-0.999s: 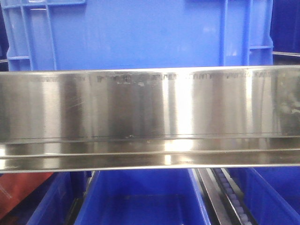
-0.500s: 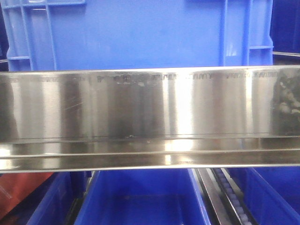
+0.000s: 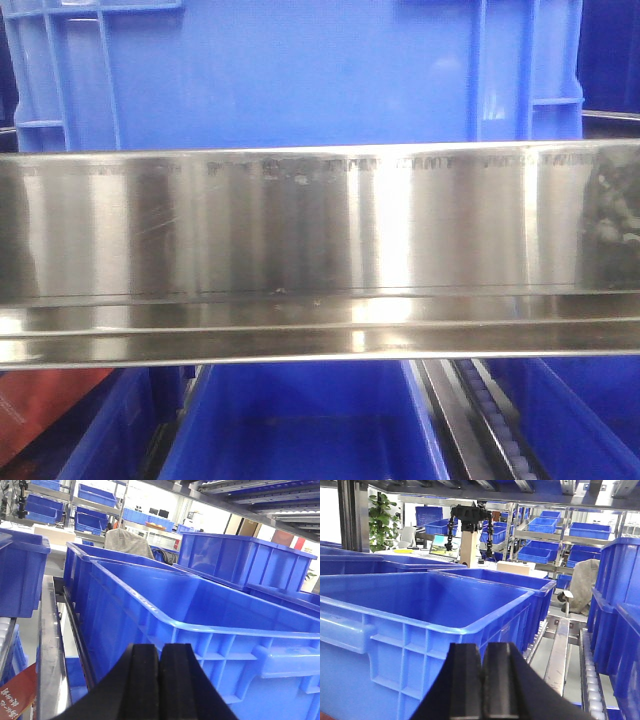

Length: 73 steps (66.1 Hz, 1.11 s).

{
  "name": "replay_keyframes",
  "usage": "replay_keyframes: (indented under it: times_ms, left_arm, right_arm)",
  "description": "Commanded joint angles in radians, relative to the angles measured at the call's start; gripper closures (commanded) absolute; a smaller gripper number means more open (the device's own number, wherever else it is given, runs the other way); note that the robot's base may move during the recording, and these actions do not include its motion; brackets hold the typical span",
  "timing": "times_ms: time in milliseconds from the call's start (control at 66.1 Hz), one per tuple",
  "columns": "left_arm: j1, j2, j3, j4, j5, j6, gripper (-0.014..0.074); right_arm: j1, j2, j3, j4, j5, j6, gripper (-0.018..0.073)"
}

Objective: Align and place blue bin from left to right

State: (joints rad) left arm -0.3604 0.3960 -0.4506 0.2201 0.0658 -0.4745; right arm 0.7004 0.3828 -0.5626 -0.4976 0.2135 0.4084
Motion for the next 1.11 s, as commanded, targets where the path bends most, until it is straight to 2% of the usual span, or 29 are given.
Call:
replay_keyframes:
  times_ms: [0, 91, 136, 167, 227, 303, 409, 500, 621, 818, 1090]
  left_arm:
    - [-0.007, -0.002, 0.0, 0.007, -0.027, 0.001, 0.0708]
    - [-0.007, -0.002, 0.0, 0.007, -0.027, 0.001, 0.0708]
    - [-0.007, -0.002, 0.0, 0.007, -0.027, 0.001, 0.0708]
    - [-0.007, -0.002, 0.0, 0.007, -0.027, 0.001, 0.0708]
    - [-0.007, -0.002, 0.0, 0.007, -0.027, 0.001, 0.0708]
    - [-0.007, -0.002, 0.0, 0.007, -0.027, 0.001, 0.0708]
    - [-0.007, -0.002, 0.0, 0.007, -0.027, 0.001, 0.0708]
    - [-0.007, -0.002, 0.0, 0.007, -0.027, 0.001, 0.0708]
    - [-0.007, -0.002, 0.0, 0.007, -0.027, 0.001, 0.0708]
    - [-0.007, -0.002, 0.0, 0.007, -0.027, 0.001, 0.0708]
    - [-0.007, -0.003, 0.0, 0.007, -0.031, 0.001, 0.0708]
  right_arm:
    - [-0.001, -0.008, 0.0, -0.005, -0.01, -0.008, 0.0638]
    - [-0.004, -0.041, 0.032, 0.028, -0.043, -0.019, 0.0638]
    - [-0.02, -0.061, 0.055, 0.077, -0.043, -0.104, 0.0638]
    - [-0.045, -0.084, 0.082, 0.144, -0.043, -0.222, 0.0638]
    - [-0.099, -0.117, 0.123, 0.271, -0.056, -0.37, 0.0638]
    - [-0.19, -0.155, 0.174, 0.383, -0.091, -0.463, 0.0638]
    - [-0.318, -0.19, 0.232, 0.417, -0.093, -0.465, 0.0638]
    - [-0.398, -0.221, 0.288, 0.418, -0.093, -0.465, 0.0638]
    - [-0.465, -0.272, 0.345, 0.426, -0.095, -0.465, 0.0638]
    - [-0.479, -0.383, 0.425, 0.426, -0.095, -0.465, 0.0638]
    - [-0.479, -0.383, 0.511, 0.426, -0.115, -0.436, 0.0638]
